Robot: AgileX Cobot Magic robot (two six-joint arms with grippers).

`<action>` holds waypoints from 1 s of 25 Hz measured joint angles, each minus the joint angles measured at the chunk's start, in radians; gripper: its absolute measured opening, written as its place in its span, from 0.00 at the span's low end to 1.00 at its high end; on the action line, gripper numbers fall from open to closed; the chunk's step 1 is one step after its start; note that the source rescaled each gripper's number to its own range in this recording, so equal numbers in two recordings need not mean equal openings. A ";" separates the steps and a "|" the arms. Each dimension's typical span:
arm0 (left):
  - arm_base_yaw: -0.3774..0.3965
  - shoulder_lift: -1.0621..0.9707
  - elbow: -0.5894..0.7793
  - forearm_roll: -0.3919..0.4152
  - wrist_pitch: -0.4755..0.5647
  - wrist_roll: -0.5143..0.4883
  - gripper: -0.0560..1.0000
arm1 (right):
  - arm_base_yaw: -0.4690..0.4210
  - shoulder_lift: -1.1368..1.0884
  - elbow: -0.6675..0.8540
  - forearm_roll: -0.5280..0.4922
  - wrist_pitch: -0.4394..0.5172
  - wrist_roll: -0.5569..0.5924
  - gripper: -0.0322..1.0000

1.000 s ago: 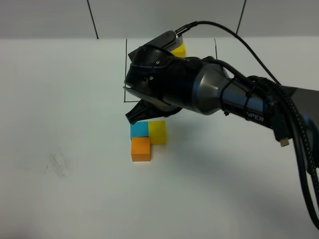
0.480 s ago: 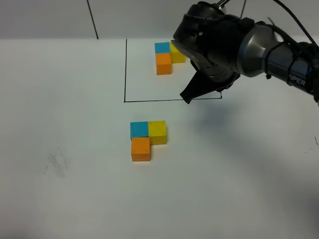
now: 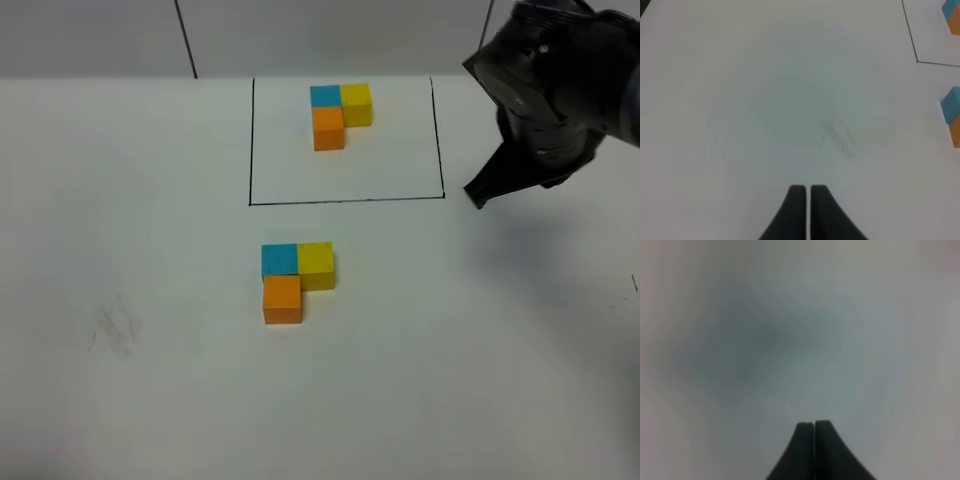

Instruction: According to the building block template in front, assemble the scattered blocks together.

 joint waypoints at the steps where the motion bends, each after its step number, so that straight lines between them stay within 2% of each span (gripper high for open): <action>1: 0.000 0.000 0.000 0.000 0.000 0.000 0.06 | -0.015 -0.021 0.036 0.000 -0.002 0.000 0.03; 10: 0.000 0.000 0.000 0.000 0.000 0.000 0.06 | -0.109 -0.271 0.354 0.044 0.025 -0.031 0.03; 18: 0.000 0.000 0.000 0.000 0.000 0.000 0.06 | -0.117 -0.573 0.612 0.068 0.021 -0.047 0.03; 22: 0.000 0.000 0.000 0.000 0.000 0.000 0.06 | -0.118 -0.719 0.734 0.120 -0.014 -0.124 0.03; 25: 0.000 0.000 0.000 0.000 0.000 0.000 0.06 | -0.118 -0.827 0.797 0.206 -0.063 -0.202 0.03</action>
